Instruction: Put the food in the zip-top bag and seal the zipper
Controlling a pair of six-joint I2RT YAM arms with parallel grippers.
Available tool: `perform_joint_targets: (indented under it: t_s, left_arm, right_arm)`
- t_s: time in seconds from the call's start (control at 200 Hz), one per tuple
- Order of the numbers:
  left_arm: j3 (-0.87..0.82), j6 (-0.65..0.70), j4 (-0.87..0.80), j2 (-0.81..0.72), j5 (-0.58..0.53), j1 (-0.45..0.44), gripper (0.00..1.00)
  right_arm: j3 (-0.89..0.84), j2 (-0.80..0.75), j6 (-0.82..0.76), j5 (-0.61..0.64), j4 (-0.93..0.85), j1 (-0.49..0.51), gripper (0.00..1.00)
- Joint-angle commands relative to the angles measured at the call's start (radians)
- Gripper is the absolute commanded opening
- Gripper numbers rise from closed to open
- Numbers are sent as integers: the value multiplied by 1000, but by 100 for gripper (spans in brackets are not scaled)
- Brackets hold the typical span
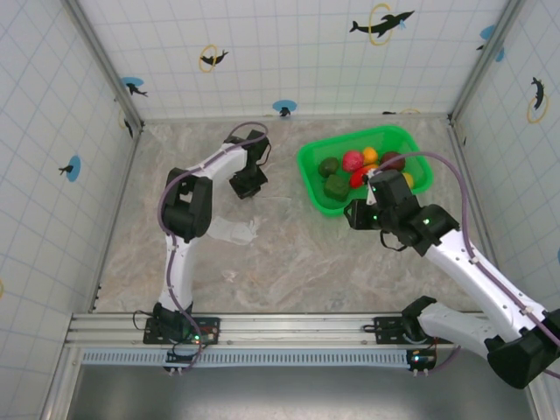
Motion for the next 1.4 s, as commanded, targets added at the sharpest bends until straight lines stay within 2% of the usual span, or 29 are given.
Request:
perform_joint_targets:
  t_s: [0.0, 0.045, 0.175, 0.335, 0.44, 0.565, 0.681, 0.821, 1.041, 1.221, 1.301, 1.391]
  left_arm:
    - [9, 155, -34, -71, -1, -4, 0]
    - [3, 199, -33, -103, 21, -8, 0]
    - [-21, 309, -7, -212, 65, -62, 0]
    - [-105, 340, 13, -356, 117, -132, 0]
    - [-165, 369, 20, -450, 162, -193, 0]
    - [-270, 403, 72, -560, 238, -243, 0]
    - [-415, 408, 207, -692, 330, -249, 0]
    - [-470, 399, 294, -769, 395, -250, 0]
    - [-512, 377, 312, -815, 393, -256, 0]
    - [-491, 367, 264, -855, 399, -256, 0]
    - [-454, 361, 182, -852, 392, -256, 0]
    - [-370, 375, 19, -818, 333, -256, 0]
  right_arm:
    - [-1, 28, -24, 13, 48, 35, 40]
    - [25, 44, -14, 34, 38, 37, 40]
    - [42, 46, -46, -61, 120, 25, 40]
    - [29, 63, -28, -146, 205, 12, 42]
    - [15, 87, -23, -250, 272, 23, 45]
    - [0, 120, -16, -323, 359, 38, 55]
    - [-19, 168, 14, -341, 414, 45, 66]
    - [-7, 235, 22, -358, 438, 70, 68]
    - [34, 341, 38, -309, 422, 99, 62]
    - [26, 381, 63, -257, 402, 86, 48]
    - [27, 374, 52, -189, 373, 83, 42]
    - [14, 362, 34, -124, 322, 68, 37]
